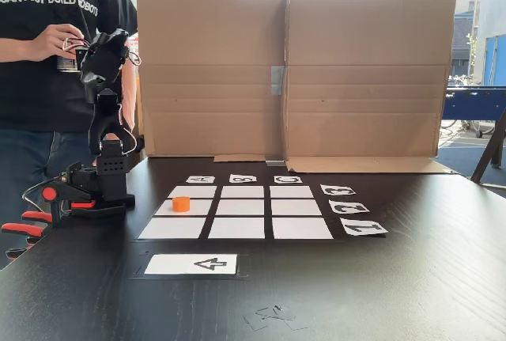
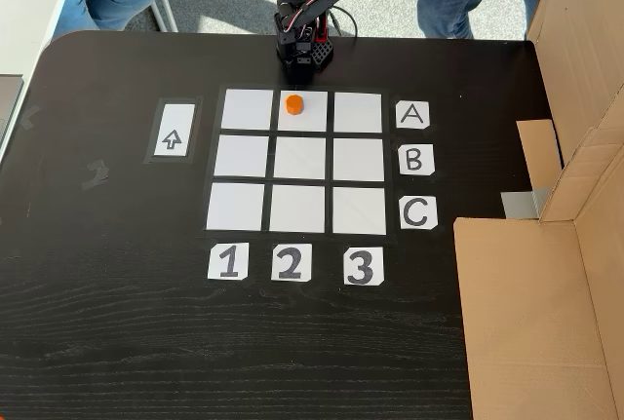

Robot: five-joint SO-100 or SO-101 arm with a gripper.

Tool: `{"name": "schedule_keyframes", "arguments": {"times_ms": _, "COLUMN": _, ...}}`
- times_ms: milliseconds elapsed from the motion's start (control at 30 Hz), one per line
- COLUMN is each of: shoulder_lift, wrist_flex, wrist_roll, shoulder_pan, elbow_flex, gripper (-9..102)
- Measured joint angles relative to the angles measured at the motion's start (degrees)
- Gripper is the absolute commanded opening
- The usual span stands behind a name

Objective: Pick up the round, orange token and place it in the grid on square A2.

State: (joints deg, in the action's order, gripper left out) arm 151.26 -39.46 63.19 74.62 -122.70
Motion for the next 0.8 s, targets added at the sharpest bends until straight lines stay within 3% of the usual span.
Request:
{"name": "schedule_keyframes", "arguments": {"times_ms": 367, "shoulder_lift": 12.04, "wrist_flex": 5.8, "wrist_roll": 11.78, "shoulder_pan": 8.17, "elbow_flex": -20.65, "gripper": 0}}
{"name": "schedule_keyframes", "arguments": {"times_ms": 800, "shoulder_lift": 37.79, "wrist_flex": 4.75, "wrist_roll": 13.01, "shoulder_pan": 11.87, "elbow_flex": -50.63, "gripper": 0}}
